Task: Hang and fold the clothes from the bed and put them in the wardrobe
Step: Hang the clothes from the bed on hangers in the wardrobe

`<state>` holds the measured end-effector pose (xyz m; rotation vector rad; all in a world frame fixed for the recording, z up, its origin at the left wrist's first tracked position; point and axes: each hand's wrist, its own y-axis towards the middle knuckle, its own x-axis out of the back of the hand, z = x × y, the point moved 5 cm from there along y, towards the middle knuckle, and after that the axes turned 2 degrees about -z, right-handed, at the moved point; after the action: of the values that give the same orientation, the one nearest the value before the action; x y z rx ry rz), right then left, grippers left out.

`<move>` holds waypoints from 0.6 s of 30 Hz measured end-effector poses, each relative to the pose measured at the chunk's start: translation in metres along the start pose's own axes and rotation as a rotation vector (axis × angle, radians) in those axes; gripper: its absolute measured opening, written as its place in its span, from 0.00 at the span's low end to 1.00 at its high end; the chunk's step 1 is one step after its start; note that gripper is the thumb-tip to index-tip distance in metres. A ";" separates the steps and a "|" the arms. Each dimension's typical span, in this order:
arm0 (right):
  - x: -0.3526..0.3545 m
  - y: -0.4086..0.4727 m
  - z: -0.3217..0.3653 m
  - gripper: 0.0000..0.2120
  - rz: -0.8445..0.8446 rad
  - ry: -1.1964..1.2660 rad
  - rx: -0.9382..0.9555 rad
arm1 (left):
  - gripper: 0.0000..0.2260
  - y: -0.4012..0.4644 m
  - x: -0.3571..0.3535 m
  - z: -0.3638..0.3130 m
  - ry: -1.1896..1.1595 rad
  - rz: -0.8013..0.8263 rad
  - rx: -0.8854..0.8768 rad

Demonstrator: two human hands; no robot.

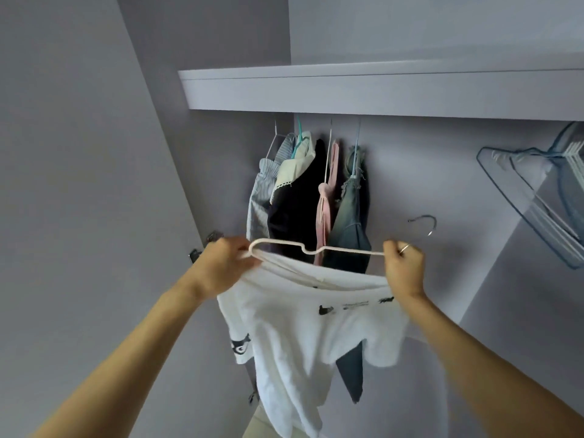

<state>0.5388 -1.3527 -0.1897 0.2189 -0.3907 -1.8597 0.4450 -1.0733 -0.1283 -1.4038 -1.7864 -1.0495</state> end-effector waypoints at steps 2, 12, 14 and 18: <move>0.001 0.011 0.015 0.19 0.011 -0.076 0.155 | 0.02 -0.001 -0.015 0.012 0.109 0.049 0.112; 0.005 0.021 0.019 0.19 -0.009 -0.515 0.560 | 0.04 0.003 -0.020 0.039 0.015 -0.051 0.364; 0.001 0.017 0.016 0.20 0.005 -0.571 0.597 | 0.06 0.003 -0.015 0.037 -0.011 -0.066 0.362; -0.020 0.003 0.025 0.19 0.063 -0.591 0.706 | 0.05 0.001 -0.022 0.016 -0.151 -0.037 0.306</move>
<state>0.5390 -1.3308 -0.1660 0.1202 -1.4451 -1.6331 0.4506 -1.0697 -0.1544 -1.2916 -1.9901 -0.6652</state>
